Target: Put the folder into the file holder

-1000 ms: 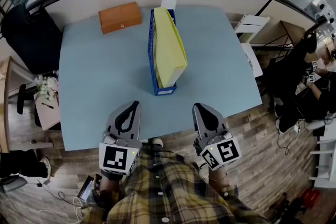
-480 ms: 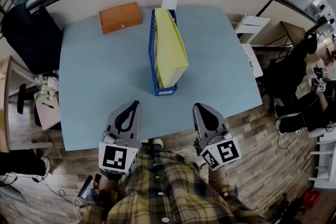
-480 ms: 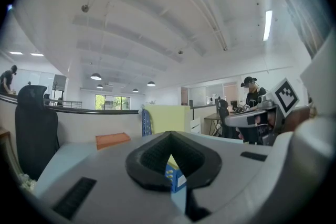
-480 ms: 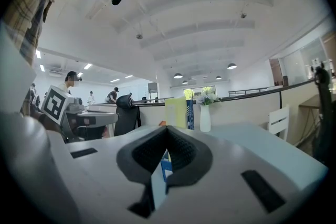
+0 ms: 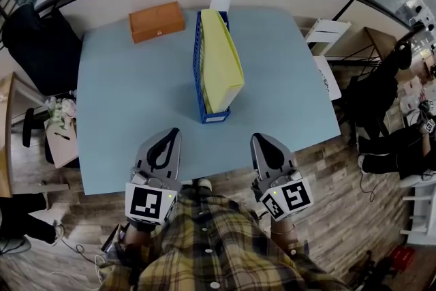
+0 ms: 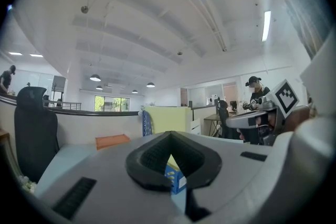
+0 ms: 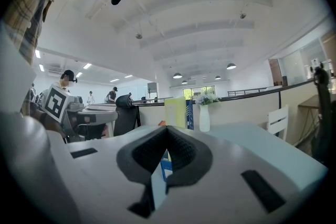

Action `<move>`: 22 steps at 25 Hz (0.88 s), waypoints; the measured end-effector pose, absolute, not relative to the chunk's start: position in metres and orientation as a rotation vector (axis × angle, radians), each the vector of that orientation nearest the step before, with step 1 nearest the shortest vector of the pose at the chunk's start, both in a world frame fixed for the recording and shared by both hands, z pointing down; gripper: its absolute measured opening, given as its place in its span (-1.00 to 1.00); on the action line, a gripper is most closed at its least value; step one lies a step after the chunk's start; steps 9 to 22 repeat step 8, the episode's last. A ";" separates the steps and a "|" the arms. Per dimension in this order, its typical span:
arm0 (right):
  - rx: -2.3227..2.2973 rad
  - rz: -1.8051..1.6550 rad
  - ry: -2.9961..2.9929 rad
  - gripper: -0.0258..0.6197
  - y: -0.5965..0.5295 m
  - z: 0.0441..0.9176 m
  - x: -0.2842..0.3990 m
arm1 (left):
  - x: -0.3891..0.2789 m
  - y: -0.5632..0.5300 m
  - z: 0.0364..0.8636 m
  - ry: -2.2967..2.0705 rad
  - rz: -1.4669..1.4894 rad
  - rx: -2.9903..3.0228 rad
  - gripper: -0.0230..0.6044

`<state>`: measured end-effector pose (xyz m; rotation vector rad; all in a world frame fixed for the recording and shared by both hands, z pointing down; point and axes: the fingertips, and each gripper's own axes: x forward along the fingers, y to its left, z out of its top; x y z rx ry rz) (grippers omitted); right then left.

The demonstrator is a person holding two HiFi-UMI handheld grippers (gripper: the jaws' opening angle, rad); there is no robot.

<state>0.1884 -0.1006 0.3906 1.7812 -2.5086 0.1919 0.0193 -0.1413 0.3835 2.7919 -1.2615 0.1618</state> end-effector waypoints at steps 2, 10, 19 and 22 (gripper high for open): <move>1.780 0.192 -2.509 -0.92 -0.100 0.391 0.189 | 0.019 -0.141 0.383 -1.262 0.162 2.791 -0.96; 1.784 0.190 -2.506 -0.92 -0.100 0.391 0.189 | 0.020 -0.141 0.384 -1.258 0.163 2.796 -0.96; 1.784 0.190 -2.506 -0.92 -0.100 0.391 0.189 | 0.020 -0.141 0.384 -1.258 0.163 2.796 -0.96; 1.784 0.190 -2.506 -0.92 -0.100 0.391 0.189 | 0.020 -0.141 0.384 -1.258 0.163 2.796 -0.96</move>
